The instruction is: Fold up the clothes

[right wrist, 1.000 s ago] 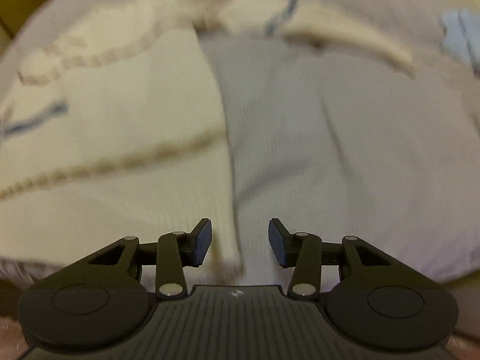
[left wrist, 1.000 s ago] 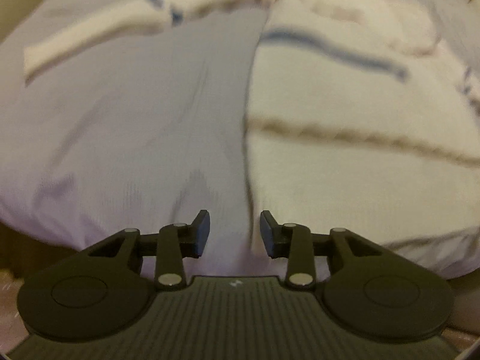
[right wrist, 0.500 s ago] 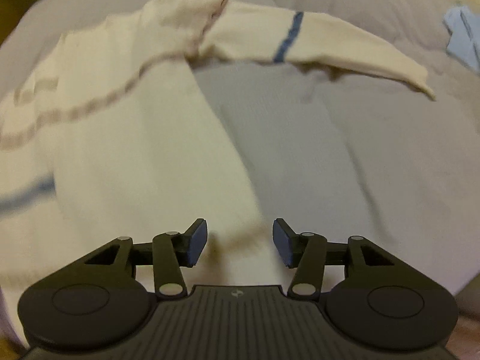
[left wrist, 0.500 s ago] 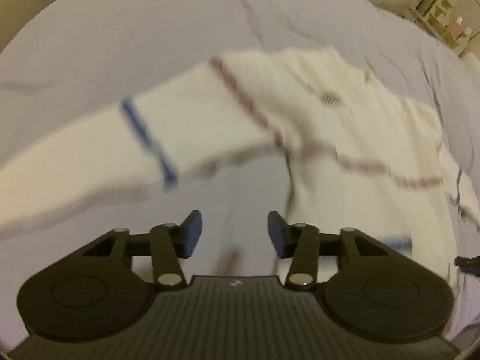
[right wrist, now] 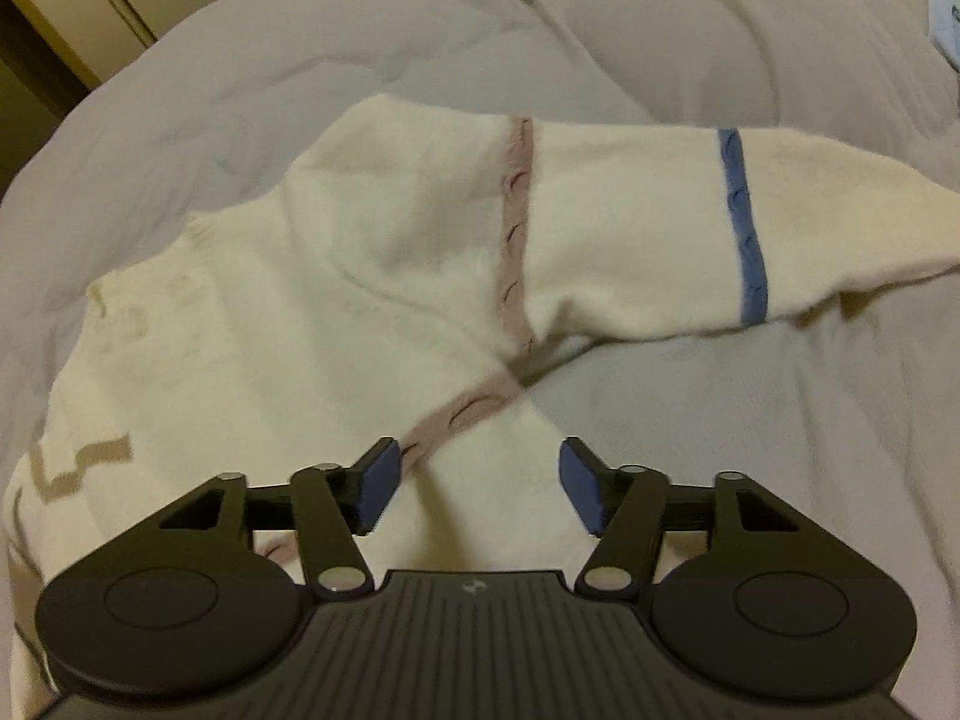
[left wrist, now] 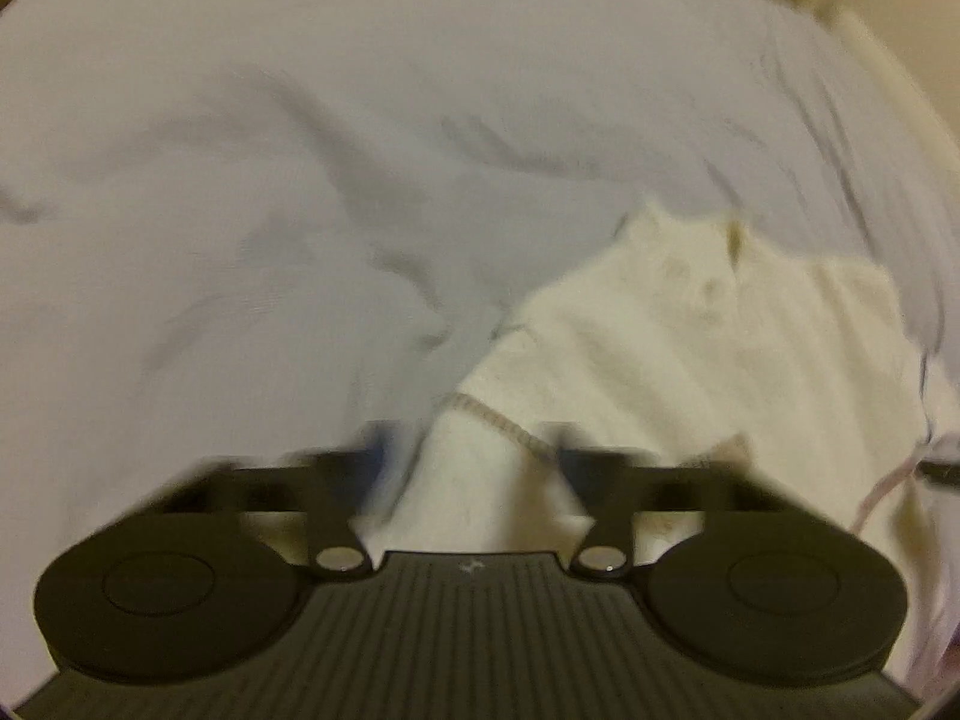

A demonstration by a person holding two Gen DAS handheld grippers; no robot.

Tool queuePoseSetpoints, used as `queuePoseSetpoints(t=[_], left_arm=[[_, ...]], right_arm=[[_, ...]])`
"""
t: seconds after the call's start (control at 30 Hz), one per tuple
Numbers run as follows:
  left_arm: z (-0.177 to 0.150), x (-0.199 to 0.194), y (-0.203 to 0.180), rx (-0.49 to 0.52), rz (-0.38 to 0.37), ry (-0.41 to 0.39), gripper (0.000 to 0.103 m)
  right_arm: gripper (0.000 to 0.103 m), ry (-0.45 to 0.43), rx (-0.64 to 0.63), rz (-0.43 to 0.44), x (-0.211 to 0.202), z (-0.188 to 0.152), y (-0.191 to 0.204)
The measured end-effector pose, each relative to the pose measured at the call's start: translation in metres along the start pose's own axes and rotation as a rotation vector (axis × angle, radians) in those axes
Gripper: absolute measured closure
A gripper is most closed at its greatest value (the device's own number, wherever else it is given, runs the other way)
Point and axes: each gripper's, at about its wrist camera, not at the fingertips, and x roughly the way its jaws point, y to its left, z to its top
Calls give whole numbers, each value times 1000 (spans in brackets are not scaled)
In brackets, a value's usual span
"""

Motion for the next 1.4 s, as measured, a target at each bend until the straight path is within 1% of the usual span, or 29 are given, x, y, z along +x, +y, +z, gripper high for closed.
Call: queuePoseSetpoints(t=[0.03, 0.07, 0.1, 0.13, 0.2, 0.3, 0.37, 0.4, 0.47, 0.5, 0.53, 0.57, 0.63, 0.7, 0.73, 0.77, 0.83, 0.87, 0.9, 0.97, 1.03, 1.1, 1.13, 1.17, 1.2, 1.23, 1.27, 1.33, 1.4], left_arm=[[1, 11, -4, 43, 28, 13, 99], [2, 12, -10, 88, 48, -27, 99], [3, 12, -16, 133, 67, -72, 99], [7, 11, -18, 138, 94, -127, 102], [14, 7, -20, 141, 149, -241, 103], [2, 33, -3, 132, 271, -102, 103], [-19, 19, 7, 90, 303, -88, 103], [-28, 4, 11, 22, 296, -100, 98], [-48, -31, 18, -114, 272, -128, 90], [-60, -50, 20, -176, 258, -144, 83], [-72, -64, 18, -217, 255, -137, 79], [-86, -76, 14, -266, 238, -123, 77], [-116, -93, 7, -388, 161, -95, 71], [-157, -102, 3, -582, 92, -74, 63], [-178, -103, 1, -685, 63, -73, 62], [-198, -103, 1, -785, 50, -77, 62], [-226, -96, -1, -941, 46, -85, 62], [-234, -93, -1, -985, 49, -93, 62], [-237, -89, -1, -994, 61, -95, 62], [-235, -82, -4, -971, 91, -92, 60], [-234, -75, 1, -963, 123, -96, 59], [-230, -66, 3, -989, 144, -113, 61], [-227, -61, 4, -1003, 153, -122, 64], [-224, -60, 3, -995, 174, -128, 68], [-220, -60, 3, -985, 196, -134, 85], [-217, -59, 3, -974, 217, -140, 103], [-212, -66, -1, -925, 254, -162, 103], [-203, -82, -10, -816, 331, -208, 103], [-198, -97, -11, -757, 403, -245, 103]], right_arm=[[40, 3, 1, -13, 2, 1, -2], [40, 7, 3, -27, 4, 3, -4], [40, 4, 6, -36, 4, 3, -8], [40, 0, 9, -44, 2, 4, -11], [40, -7, 13, -57, 5, 7, -17], [40, 3, 22, -80, 11, 11, -24], [40, 11, 37, -81, 14, 14, -30], [40, 8, 65, -60, 13, 15, -35], [38, -2, 128, -12, 11, 17, -48], [38, -13, 192, 19, 9, 17, -60], [38, -25, 265, 49, 9, 16, -74], [38, -38, 338, 80, 10, 15, -87], [38, -62, 471, 131, 12, 13, -112], [39, -79, 560, 168, 16, 12, -130], [39, -88, 593, 183, 18, 11, -137], [39, -97, 626, 197, 20, 11, -144], [40, -115, 692, 225, 23, 11, -158], [41, -124, 707, 218, 24, 12, -164], [45, -133, 717, 206, 24, 15, -170], [46, -161, 726, 154, 21, 20, -184], [46, -176, 725, 113, 21, 25, -203], [48, -166, 720, 112, 26, 31, -221], [51, -160, 717, 115, 29, 34, -229], [55, -154, 707, 125, 31, 38, -234], [72, -157, 682, 132, 32, 45, -236], [93, -167, 649, 135, 30, 51, -237], [93, -189, 606, 129, 25, 58, -236], [96, -281, 522, 128, 4, 70, -232], [96, -341, 503, 111, -12, 77, -237]])
